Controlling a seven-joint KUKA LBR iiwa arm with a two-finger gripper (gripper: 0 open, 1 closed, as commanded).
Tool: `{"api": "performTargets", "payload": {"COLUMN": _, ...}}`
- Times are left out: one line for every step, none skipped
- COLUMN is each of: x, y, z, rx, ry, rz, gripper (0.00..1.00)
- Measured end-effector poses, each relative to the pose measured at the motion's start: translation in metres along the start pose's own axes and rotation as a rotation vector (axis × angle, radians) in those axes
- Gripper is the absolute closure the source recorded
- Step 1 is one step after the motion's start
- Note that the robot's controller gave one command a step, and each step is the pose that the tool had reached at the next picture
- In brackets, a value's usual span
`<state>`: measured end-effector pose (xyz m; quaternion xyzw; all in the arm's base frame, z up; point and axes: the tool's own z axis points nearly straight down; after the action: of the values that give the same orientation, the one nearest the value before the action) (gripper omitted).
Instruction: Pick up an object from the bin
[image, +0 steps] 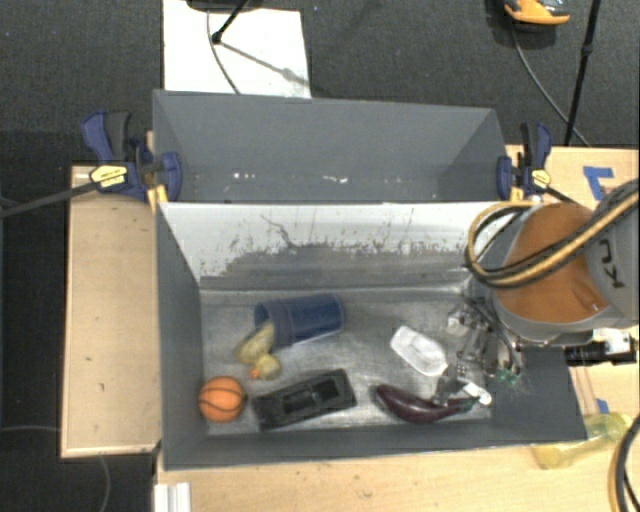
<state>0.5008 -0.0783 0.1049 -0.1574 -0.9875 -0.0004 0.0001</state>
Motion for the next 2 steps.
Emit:
{"api": "performTargets", "payload": {"x": -0.009, "y": 0.0, "z": 0.03, "rx": -0.003, "ry": -0.011, "rz": 0.065, "gripper": 0.0}}
{"api": "performTargets", "payload": {"x": -0.004, "y": 0.011, "z": 0.03, "rx": -0.002, "ry": -0.024, "rz": 0.091, "gripper": 1.0}}
